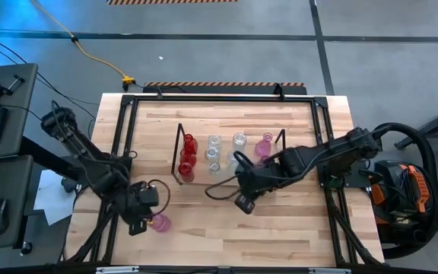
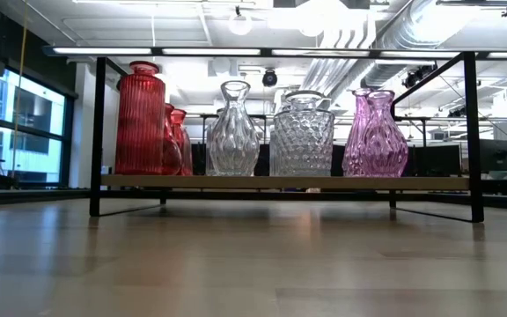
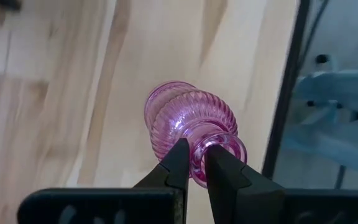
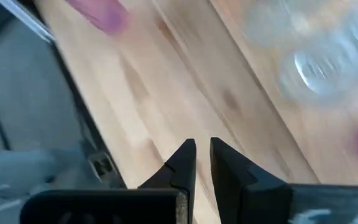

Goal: Sort vases onto shelf
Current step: Put the transparent vase aligned with the other transparent vase on the shelf

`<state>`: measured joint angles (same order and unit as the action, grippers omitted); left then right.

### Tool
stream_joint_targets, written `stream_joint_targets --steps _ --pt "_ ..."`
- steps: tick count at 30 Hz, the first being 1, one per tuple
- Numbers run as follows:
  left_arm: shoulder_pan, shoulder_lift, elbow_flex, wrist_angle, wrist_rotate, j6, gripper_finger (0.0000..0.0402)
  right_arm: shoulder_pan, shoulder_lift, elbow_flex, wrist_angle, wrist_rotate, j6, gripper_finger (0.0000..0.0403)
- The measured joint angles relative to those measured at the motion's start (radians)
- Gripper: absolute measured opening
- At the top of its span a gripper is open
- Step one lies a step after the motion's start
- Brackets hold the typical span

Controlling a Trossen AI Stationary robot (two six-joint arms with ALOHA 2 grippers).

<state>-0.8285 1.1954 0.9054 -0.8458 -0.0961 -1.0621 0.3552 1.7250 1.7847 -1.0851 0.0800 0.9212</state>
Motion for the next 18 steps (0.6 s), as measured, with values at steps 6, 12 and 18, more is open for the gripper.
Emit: stream_joint_targets --steps 6,12,18 --pt "0.123 0.0 0.0 0.082 0.014 0.133 0.0021 0.069 -0.024 0.0 -0.183 0.074 0.099 0.003" --pt "0.224 0.022 0.001 0.178 0.023 0.231 0.0021 0.149 -0.078 0.0 -0.244 0.178 0.205 0.003" --pt "0.299 0.138 0.021 0.308 0.098 0.327 0.0021 0.218 -0.123 0.0 -0.258 0.227 0.282 0.003"
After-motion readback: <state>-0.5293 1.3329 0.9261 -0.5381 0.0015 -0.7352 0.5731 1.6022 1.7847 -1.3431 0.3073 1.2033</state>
